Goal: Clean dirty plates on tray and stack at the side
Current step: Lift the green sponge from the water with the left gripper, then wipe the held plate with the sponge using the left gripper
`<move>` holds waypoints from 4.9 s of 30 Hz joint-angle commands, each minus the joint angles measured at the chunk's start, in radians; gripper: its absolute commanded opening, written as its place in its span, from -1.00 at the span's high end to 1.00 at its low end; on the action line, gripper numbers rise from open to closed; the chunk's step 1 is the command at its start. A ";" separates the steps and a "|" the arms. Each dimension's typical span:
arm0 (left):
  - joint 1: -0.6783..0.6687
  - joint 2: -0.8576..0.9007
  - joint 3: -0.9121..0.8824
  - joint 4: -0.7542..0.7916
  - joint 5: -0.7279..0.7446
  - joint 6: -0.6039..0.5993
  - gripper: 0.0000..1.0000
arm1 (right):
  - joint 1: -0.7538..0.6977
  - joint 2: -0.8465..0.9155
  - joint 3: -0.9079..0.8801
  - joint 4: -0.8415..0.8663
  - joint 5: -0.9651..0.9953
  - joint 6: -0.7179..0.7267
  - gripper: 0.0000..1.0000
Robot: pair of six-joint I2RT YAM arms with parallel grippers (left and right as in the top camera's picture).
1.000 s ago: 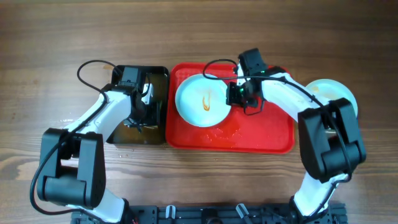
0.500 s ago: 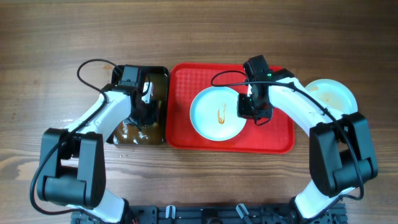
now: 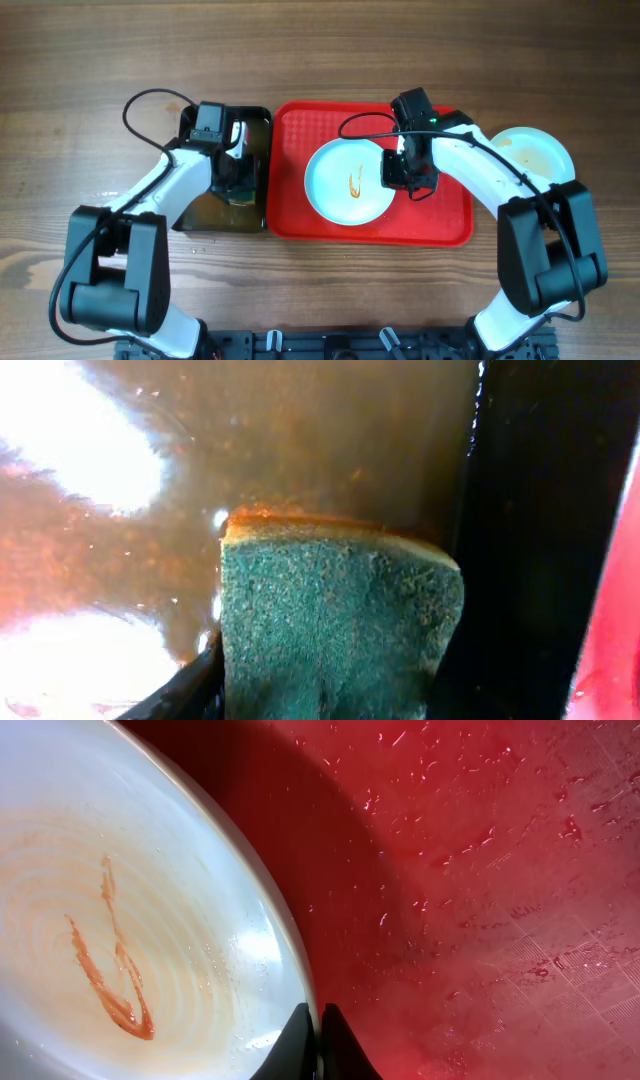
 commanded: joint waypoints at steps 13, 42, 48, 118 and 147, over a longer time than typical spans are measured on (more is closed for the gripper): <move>-0.044 -0.049 -0.050 0.003 0.017 -0.003 0.92 | 0.002 -0.014 -0.010 0.002 0.006 -0.010 0.91; 0.005 -0.511 -0.050 0.372 -0.055 0.009 0.92 | 0.002 -0.014 -0.010 0.010 0.006 -0.035 0.91; 0.005 -0.495 -0.051 0.330 -0.054 0.008 0.92 | 0.002 -0.014 -0.010 0.014 0.002 -0.035 0.91; -0.208 -0.194 -0.053 0.227 0.151 -0.219 0.92 | 0.003 -0.014 -0.010 0.050 -0.074 -0.058 0.92; -0.328 -0.253 -0.052 0.237 0.010 -0.227 0.92 | 0.003 -0.014 -0.010 0.046 -0.093 -0.060 0.91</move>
